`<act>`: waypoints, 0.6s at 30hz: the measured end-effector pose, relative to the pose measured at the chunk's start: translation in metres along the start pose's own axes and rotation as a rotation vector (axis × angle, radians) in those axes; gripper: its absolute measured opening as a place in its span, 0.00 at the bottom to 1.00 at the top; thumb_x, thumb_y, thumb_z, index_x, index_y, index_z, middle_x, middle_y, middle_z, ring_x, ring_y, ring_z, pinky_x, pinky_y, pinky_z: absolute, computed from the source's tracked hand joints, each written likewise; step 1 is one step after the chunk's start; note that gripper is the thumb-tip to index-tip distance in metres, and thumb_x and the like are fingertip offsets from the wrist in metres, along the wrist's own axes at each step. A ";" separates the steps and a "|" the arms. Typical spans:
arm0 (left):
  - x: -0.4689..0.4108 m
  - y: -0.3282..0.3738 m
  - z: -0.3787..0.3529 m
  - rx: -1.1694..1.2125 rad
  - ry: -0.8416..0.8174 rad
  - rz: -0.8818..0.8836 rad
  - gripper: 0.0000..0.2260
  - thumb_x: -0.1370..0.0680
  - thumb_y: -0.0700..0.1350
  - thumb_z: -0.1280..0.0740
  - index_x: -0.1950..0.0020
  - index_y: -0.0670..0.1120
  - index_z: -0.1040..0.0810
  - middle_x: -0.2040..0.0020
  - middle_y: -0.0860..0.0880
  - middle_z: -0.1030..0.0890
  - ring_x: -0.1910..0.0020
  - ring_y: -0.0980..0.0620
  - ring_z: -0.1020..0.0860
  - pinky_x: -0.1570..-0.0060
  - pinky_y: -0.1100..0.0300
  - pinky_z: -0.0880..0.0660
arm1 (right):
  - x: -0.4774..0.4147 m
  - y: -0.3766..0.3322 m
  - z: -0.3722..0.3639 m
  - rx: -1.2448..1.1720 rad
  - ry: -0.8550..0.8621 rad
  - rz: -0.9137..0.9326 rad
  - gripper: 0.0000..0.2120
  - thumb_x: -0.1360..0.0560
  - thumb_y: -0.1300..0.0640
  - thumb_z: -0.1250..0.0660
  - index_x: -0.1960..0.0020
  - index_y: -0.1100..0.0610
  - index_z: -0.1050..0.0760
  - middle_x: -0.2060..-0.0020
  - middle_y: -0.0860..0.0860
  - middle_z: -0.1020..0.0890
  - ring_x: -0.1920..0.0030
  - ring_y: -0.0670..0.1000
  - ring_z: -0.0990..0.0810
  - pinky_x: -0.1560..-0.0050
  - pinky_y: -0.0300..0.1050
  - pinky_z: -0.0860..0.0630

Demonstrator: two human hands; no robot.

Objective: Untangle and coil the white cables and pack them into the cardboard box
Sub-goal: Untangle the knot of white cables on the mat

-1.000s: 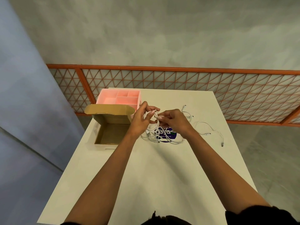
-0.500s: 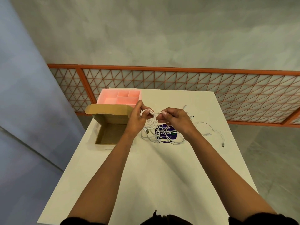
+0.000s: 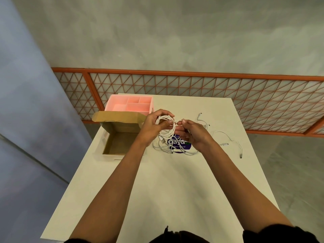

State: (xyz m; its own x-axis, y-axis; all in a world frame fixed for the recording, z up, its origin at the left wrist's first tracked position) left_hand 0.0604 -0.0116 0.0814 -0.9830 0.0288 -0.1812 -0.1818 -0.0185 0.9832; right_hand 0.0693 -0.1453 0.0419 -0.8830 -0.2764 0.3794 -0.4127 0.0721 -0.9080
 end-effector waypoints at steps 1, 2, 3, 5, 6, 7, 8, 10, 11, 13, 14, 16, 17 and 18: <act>0.000 0.002 0.000 -0.019 0.008 -0.016 0.06 0.25 0.33 0.32 0.49 0.38 0.22 0.55 0.47 0.21 0.57 0.56 0.22 0.56 0.61 0.21 | 0.000 0.002 0.000 -0.016 -0.005 -0.012 0.12 0.18 0.57 0.44 0.56 0.55 0.25 0.66 0.48 0.18 0.65 0.43 0.17 0.58 0.40 0.27; -0.001 0.004 0.000 -0.042 0.016 -0.030 0.05 0.25 0.33 0.32 0.49 0.37 0.23 0.56 0.47 0.22 0.58 0.56 0.22 0.57 0.62 0.22 | 0.000 0.004 0.000 -0.026 -0.011 -0.022 0.12 0.18 0.57 0.44 0.56 0.54 0.25 0.66 0.48 0.18 0.65 0.43 0.17 0.58 0.39 0.27; -0.001 0.005 0.000 -0.063 0.020 -0.042 0.05 0.25 0.33 0.32 0.50 0.37 0.23 0.57 0.47 0.22 0.58 0.55 0.22 0.57 0.63 0.23 | 0.000 0.006 0.000 -0.024 -0.019 -0.027 0.12 0.18 0.57 0.45 0.56 0.54 0.25 0.65 0.48 0.18 0.65 0.43 0.17 0.58 0.39 0.27; -0.001 0.007 -0.001 -0.094 0.020 -0.056 0.04 0.25 0.33 0.33 0.50 0.36 0.23 0.58 0.47 0.23 0.60 0.55 0.22 0.58 0.66 0.24 | 0.000 0.005 0.000 0.035 -0.034 -0.011 0.13 0.18 0.57 0.45 0.54 0.55 0.24 0.60 0.49 0.18 0.61 0.45 0.18 0.58 0.39 0.27; -0.002 0.008 -0.001 -0.101 0.019 -0.060 0.04 0.24 0.33 0.33 0.50 0.36 0.24 0.58 0.47 0.23 0.60 0.55 0.22 0.59 0.66 0.25 | 0.000 0.004 0.001 0.103 -0.032 0.014 0.13 0.17 0.57 0.46 0.53 0.56 0.23 0.57 0.50 0.18 0.59 0.46 0.19 0.58 0.39 0.27; -0.002 0.009 0.000 -0.101 0.022 -0.063 0.04 0.24 0.33 0.33 0.50 0.36 0.24 0.58 0.47 0.23 0.60 0.55 0.22 0.59 0.66 0.25 | 0.001 -0.001 0.003 0.192 -0.023 0.057 0.13 0.17 0.58 0.46 0.50 0.56 0.23 0.55 0.50 0.19 0.58 0.46 0.21 0.58 0.38 0.28; -0.002 0.009 0.000 -0.099 0.024 -0.063 0.04 0.24 0.33 0.33 0.50 0.36 0.24 0.58 0.46 0.23 0.60 0.55 0.22 0.58 0.66 0.24 | 0.002 -0.007 0.005 0.296 -0.004 0.118 0.13 0.17 0.58 0.46 0.49 0.57 0.22 0.54 0.50 0.20 0.57 0.45 0.23 0.57 0.37 0.28; -0.001 0.010 0.001 -0.107 0.026 -0.062 0.04 0.24 0.33 0.33 0.49 0.37 0.25 0.57 0.46 0.23 0.60 0.55 0.22 0.58 0.66 0.24 | 0.003 -0.022 0.007 0.523 0.048 0.271 0.12 0.19 0.60 0.43 0.47 0.57 0.20 0.56 0.48 0.20 0.57 0.44 0.24 0.55 0.36 0.29; -0.001 0.009 0.001 -0.119 0.026 -0.059 0.04 0.23 0.34 0.34 0.49 0.37 0.25 0.56 0.46 0.23 0.60 0.55 0.22 0.58 0.66 0.24 | 0.004 -0.029 0.008 0.631 0.088 0.345 0.10 0.20 0.60 0.40 0.46 0.55 0.20 0.58 0.48 0.20 0.57 0.45 0.24 0.54 0.38 0.29; -0.001 0.008 0.002 -0.144 0.021 -0.054 0.03 0.23 0.34 0.34 0.49 0.38 0.24 0.56 0.47 0.23 0.59 0.56 0.21 0.57 0.66 0.24 | 0.004 -0.039 0.012 0.803 0.190 0.451 0.07 0.22 0.57 0.35 0.48 0.52 0.19 0.60 0.47 0.17 0.56 0.46 0.23 0.50 0.46 0.32; -0.001 0.008 0.002 -0.157 0.018 -0.053 0.03 0.22 0.34 0.34 0.50 0.38 0.24 0.56 0.47 0.23 0.60 0.57 0.21 0.56 0.65 0.23 | 0.005 -0.042 0.013 0.871 0.234 0.489 0.06 0.23 0.54 0.34 0.49 0.51 0.19 0.59 0.47 0.16 0.55 0.46 0.23 0.49 0.47 0.35; 0.000 0.007 0.002 -0.186 0.019 -0.054 0.02 0.22 0.35 0.35 0.50 0.38 0.23 0.57 0.48 0.22 0.61 0.57 0.21 0.56 0.65 0.23 | 0.009 -0.047 0.010 0.948 0.276 0.567 0.06 0.25 0.51 0.31 0.53 0.52 0.19 0.58 0.47 0.18 0.54 0.47 0.25 0.51 0.44 0.38; 0.000 0.008 0.002 -0.196 0.020 -0.055 0.02 0.22 0.35 0.35 0.51 0.38 0.23 0.57 0.48 0.22 0.61 0.58 0.21 0.57 0.65 0.24 | 0.010 -0.049 0.008 0.950 0.273 0.598 0.07 0.26 0.52 0.30 0.53 0.55 0.18 0.58 0.48 0.20 0.56 0.48 0.26 0.53 0.42 0.36; 0.000 0.008 0.002 -0.203 0.020 -0.054 0.02 0.22 0.35 0.35 0.51 0.38 0.23 0.57 0.48 0.22 0.61 0.58 0.21 0.57 0.66 0.24 | 0.011 -0.051 0.006 0.930 0.263 0.616 0.07 0.26 0.54 0.30 0.54 0.57 0.18 0.59 0.51 0.20 0.58 0.48 0.25 0.56 0.38 0.34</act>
State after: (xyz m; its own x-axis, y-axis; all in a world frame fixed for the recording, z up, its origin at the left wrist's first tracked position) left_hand 0.0590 -0.0099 0.0892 -0.9716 0.0158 -0.2361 -0.2338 -0.2180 0.9475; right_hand 0.0816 -0.1577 0.0915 -0.9424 -0.2226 -0.2495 0.3343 -0.6408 -0.6911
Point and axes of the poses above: each hand's wrist, its own x-axis away from the middle knuckle, its own z-axis out of the back of the hand, y = z × x, the point moved 9 cm from there along -x, towards the middle knuckle
